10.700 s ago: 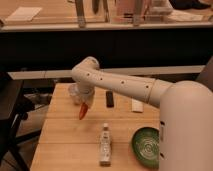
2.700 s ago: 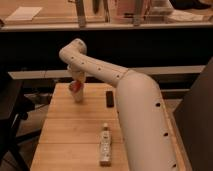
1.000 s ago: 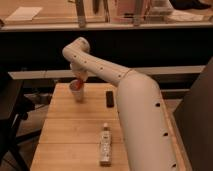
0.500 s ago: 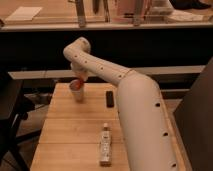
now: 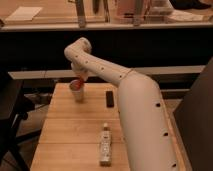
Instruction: Place the pepper in the ceramic cup
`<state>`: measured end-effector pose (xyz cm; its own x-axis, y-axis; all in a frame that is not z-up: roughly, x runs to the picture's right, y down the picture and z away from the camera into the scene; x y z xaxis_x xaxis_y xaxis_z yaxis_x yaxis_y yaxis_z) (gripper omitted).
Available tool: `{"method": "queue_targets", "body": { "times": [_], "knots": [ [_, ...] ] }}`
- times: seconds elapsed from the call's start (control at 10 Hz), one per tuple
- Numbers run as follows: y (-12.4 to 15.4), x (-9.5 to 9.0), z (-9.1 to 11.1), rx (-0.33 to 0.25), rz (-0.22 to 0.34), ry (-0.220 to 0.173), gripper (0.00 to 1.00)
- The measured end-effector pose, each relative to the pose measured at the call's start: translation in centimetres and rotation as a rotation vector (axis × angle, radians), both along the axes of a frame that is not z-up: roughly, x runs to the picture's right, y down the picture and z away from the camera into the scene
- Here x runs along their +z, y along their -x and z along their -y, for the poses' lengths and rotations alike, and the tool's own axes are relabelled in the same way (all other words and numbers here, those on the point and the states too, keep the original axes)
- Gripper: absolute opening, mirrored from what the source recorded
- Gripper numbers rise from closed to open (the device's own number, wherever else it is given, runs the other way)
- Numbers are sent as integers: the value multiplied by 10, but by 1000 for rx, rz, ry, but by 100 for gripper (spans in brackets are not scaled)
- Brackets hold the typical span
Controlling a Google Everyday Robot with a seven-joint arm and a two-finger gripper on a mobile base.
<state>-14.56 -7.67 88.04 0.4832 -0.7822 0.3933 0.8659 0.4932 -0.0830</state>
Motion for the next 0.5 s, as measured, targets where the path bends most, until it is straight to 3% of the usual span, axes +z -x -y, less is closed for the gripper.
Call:
{"method": "queue_targets", "body": {
  "times": [0.5],
  "knots": [
    [-1,2,2,17,3,-4,26]
  ]
}}
